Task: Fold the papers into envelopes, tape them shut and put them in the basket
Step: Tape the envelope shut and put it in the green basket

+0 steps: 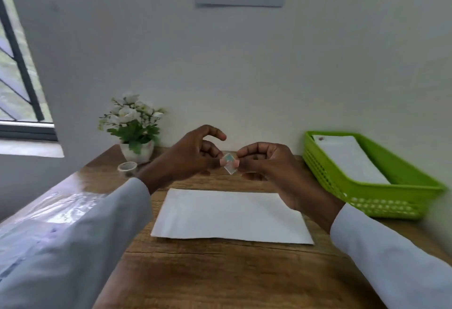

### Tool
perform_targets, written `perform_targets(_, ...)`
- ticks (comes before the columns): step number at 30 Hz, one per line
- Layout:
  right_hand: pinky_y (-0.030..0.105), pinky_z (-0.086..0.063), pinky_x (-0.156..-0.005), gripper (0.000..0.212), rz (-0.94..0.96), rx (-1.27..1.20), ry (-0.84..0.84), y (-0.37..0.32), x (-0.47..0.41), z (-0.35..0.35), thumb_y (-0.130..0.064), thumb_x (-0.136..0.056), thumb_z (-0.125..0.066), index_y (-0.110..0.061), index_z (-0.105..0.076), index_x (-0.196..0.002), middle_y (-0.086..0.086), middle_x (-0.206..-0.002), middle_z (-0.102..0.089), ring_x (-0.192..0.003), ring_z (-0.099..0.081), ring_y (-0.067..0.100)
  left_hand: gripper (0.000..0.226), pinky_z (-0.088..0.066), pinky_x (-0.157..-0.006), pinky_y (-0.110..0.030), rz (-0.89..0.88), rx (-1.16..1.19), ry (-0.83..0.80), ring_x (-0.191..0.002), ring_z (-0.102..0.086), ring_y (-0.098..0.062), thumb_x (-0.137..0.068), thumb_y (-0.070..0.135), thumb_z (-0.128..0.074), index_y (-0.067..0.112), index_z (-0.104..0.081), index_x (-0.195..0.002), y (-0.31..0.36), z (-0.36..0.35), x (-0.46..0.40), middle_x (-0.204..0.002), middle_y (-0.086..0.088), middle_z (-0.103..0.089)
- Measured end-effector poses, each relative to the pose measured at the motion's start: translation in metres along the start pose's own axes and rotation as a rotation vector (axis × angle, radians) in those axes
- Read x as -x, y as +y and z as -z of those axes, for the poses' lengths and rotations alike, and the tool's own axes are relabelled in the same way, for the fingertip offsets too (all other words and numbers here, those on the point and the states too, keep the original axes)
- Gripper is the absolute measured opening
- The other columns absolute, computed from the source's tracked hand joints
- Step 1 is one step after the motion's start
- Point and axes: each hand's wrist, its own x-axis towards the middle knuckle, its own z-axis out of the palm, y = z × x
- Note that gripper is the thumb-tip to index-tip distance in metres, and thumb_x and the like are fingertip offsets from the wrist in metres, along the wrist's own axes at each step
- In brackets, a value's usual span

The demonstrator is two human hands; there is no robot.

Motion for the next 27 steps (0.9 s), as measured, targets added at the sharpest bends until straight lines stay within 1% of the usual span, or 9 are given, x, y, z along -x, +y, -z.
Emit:
perform_targets(4, 0.025, -0.057, -0.064, 0.023, -0.012, 0.067, 0.053, -0.001, 0.020, 0.032, -0.010, -0.072, -0.085, -0.006, -0.073, -0.091, 0.013, -0.088, -0.078, -0.078, -0.074, 0.018, 0.047, -0.050, -0.063, -0.029, -0.041, -0.107, -0.203, -0.065, -0.059, -0.013, -0.083, 0.006, -0.076, 0.020, -0.049, -0.119, 0.013, -0.031, -0.024, -0.077, -0.002, -0.069)
perform_targets(6, 0.024, -0.057, -0.062, 0.018, -0.025, 0.061, 0.068, -0.003, 0.026, 0.044, -0.006, -0.071, -0.085, -0.008, -0.072, -0.084, 0.016, -0.085, -0.077, -0.073, -0.072, 0.020, 0.048, -0.051, -0.062, -0.026, -0.055, -0.139, -0.254, -0.064, -0.059, -0.011, -0.083, 0.009, -0.077, 0.023, -0.048, -0.119, 0.016, -0.043, -0.036, -0.077, 0.002, -0.070)
perform_targets(8, 0.024, -0.057, -0.059, 0.019, -0.049, 0.040, 0.109, -0.003, 0.030, 0.054, -0.003, -0.070, -0.085, -0.010, -0.069, -0.077, 0.015, -0.077, -0.073, -0.069, -0.071, 0.019, 0.050, -0.051, -0.062, -0.027, -0.056, -0.152, -0.270, -0.065, -0.059, -0.012, -0.082, 0.011, -0.077, 0.025, -0.048, -0.120, 0.017, -0.055, -0.045, -0.080, -0.001, -0.071)
perform_targets(11, 0.024, -0.057, -0.055, 0.024, -0.121, 0.001, 0.234, 0.006, 0.033, 0.067, 0.002, -0.070, -0.083, -0.011, -0.063, -0.074, 0.011, -0.074, -0.070, -0.066, -0.071, 0.019, 0.053, -0.053, -0.068, -0.034, -0.075, -0.268, -0.212, -0.069, -0.061, -0.014, -0.080, 0.011, -0.078, 0.026, -0.049, -0.121, 0.010, -0.071, -0.053, -0.094, -0.002, -0.073)
perform_targets(16, 0.025, -0.056, -0.050, 0.026, -0.253, -0.049, 0.360, 0.028, 0.035, 0.074, 0.004, -0.070, -0.081, -0.011, -0.060, -0.069, 0.012, -0.063, -0.070, -0.056, -0.065, 0.020, 0.048, -0.050, -0.068, -0.020, -0.099, -0.413, -0.190, -0.082, -0.064, -0.010, -0.074, 0.031, -0.084, 0.034, -0.054, -0.112, -0.016, -0.095, -0.046, -0.097, 0.015, -0.065)
perform_targets(19, 0.024, -0.057, -0.050, 0.028, -0.301, -0.036, 0.400, 0.038, 0.034, 0.072, 0.005, -0.071, -0.081, -0.011, -0.058, -0.068, 0.008, -0.057, -0.070, -0.050, -0.064, 0.016, 0.053, -0.048, -0.070, -0.018, -0.066, -0.395, -0.189, -0.082, -0.057, -0.007, -0.071, 0.039, -0.085, 0.033, -0.056, -0.115, -0.034, -0.106, -0.041, -0.102, 0.015, -0.059)
perform_targets(21, 0.024, -0.057, -0.048, 0.029, -0.313, -0.025, 0.419, 0.042, 0.033, 0.071, 0.005, -0.071, -0.081, -0.011, -0.057, -0.069, 0.007, -0.054, -0.069, -0.046, -0.064, 0.014, 0.055, -0.045, -0.066, -0.012, -0.054, -0.365, -0.173, -0.080, -0.054, -0.005, -0.070, 0.040, -0.086, 0.032, -0.057, -0.116, -0.043, -0.109, -0.037, -0.104, 0.014, -0.058)
perform_targets(24, 0.024, -0.055, -0.046, 0.031, -0.307, 0.003, 0.450, 0.047, 0.031, 0.070, 0.008, -0.072, -0.079, -0.011, -0.054, -0.070, 0.007, -0.055, -0.064, -0.044, -0.060, 0.014, 0.051, -0.042, -0.063, -0.005, -0.074, -0.329, -0.147, -0.077, -0.053, -0.004, -0.069, 0.039, -0.086, 0.034, -0.058, -0.111, -0.051, -0.111, -0.035, -0.102, 0.015, -0.057)
perform_targets(27, 0.023, -0.053, -0.044, 0.031, -0.302, 0.025, 0.471, 0.051, 0.031, 0.069, 0.010, -0.073, -0.077, -0.010, -0.053, -0.072, 0.007, -0.055, -0.061, -0.041, -0.057, 0.013, 0.043, -0.042, -0.066, -0.006, -0.103, -0.332, -0.114, -0.079, -0.052, -0.004, -0.070, 0.041, -0.085, 0.042, -0.056, -0.101, -0.057, -0.114, -0.034, -0.100, 0.018, -0.056)
